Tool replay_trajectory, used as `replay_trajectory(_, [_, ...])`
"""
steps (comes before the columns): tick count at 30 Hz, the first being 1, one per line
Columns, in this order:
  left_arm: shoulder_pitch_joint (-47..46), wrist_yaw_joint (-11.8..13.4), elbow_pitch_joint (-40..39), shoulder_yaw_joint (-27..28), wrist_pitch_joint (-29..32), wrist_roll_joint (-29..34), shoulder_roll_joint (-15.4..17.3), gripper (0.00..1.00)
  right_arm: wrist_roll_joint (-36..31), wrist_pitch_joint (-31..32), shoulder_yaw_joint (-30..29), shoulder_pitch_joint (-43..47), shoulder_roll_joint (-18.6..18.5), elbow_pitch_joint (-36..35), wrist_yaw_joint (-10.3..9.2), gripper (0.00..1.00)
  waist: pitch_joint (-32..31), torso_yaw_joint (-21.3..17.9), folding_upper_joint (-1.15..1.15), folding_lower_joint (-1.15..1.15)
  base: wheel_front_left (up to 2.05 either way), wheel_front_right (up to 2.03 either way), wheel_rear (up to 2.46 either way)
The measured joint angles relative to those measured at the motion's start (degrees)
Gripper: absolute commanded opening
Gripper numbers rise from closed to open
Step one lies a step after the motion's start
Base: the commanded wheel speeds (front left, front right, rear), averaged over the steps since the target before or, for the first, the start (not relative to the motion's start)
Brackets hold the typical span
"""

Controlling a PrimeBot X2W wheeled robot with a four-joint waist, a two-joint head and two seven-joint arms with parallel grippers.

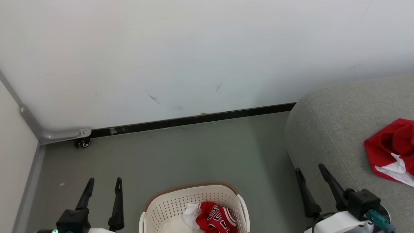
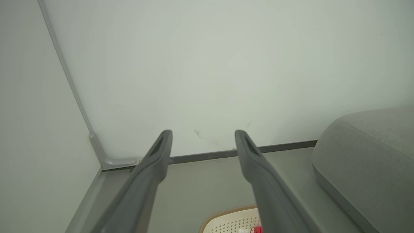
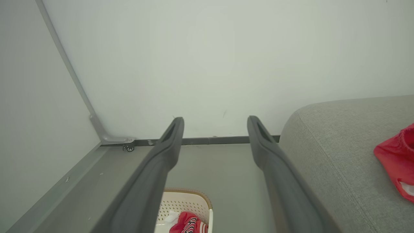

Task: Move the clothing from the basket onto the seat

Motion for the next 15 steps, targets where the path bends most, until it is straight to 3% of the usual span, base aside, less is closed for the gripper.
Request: replay_trajectory(15, [0.03,-0.78,-1.16,0.80,0.00,0.94,-0.67,1.00,0.66,1.38,-0.26,1.47,0.13,-3.52,0.00,1.00,1.01,-0.93,0.00,0.00,0.00,0.00,0.00])
